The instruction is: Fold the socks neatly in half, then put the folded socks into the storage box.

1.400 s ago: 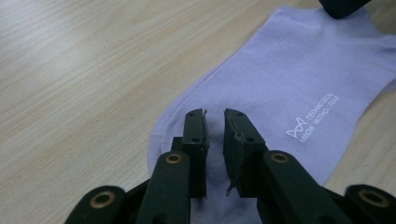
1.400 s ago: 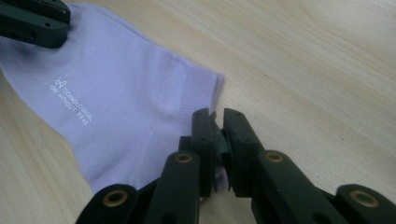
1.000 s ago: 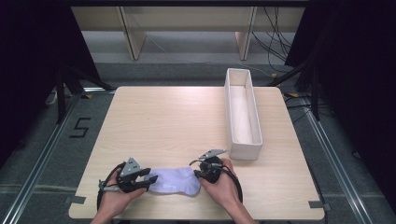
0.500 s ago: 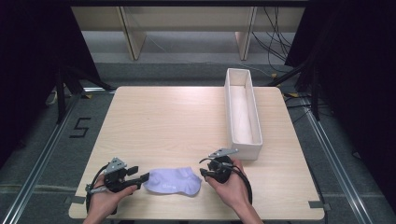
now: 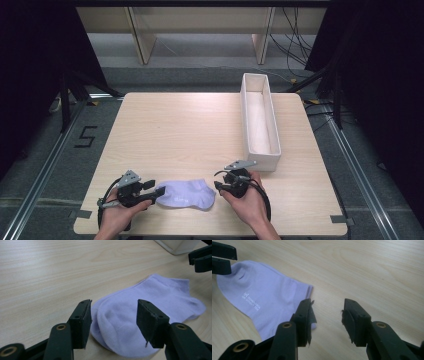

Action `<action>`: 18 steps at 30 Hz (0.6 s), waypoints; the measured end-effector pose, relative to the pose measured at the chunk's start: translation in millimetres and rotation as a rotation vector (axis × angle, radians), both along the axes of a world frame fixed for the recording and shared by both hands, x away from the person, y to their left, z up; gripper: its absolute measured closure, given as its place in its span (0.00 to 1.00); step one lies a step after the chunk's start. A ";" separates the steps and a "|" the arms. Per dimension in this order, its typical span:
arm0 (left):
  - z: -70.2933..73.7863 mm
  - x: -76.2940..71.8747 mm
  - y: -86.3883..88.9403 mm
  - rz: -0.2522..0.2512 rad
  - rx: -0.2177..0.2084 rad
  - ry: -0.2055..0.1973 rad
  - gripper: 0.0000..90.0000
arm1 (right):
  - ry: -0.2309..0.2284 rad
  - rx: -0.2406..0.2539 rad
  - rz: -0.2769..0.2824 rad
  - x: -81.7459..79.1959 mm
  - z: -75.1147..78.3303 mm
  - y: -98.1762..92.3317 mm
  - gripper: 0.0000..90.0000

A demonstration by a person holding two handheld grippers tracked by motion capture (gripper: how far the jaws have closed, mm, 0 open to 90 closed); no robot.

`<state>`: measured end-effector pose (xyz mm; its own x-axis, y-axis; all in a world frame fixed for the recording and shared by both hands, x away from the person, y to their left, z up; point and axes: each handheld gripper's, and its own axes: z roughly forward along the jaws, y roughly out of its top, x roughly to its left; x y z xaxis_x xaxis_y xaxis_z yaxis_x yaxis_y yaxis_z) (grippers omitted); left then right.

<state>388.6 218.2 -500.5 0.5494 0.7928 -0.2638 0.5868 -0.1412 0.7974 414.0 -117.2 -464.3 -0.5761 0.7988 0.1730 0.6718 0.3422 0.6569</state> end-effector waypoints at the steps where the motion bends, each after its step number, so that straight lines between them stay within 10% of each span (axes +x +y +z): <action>1: -0.6 -0.2 0.6 0.000 -0.007 0.004 0.50 | 0.008 -0.003 0.005 -0.7 0.5 1.8 0.65; 18: -3.1 14.2 -5.1 0.005 -0.006 0.048 0.59 | 0.118 -0.023 0.034 1.6 -8.8 7.3 0.85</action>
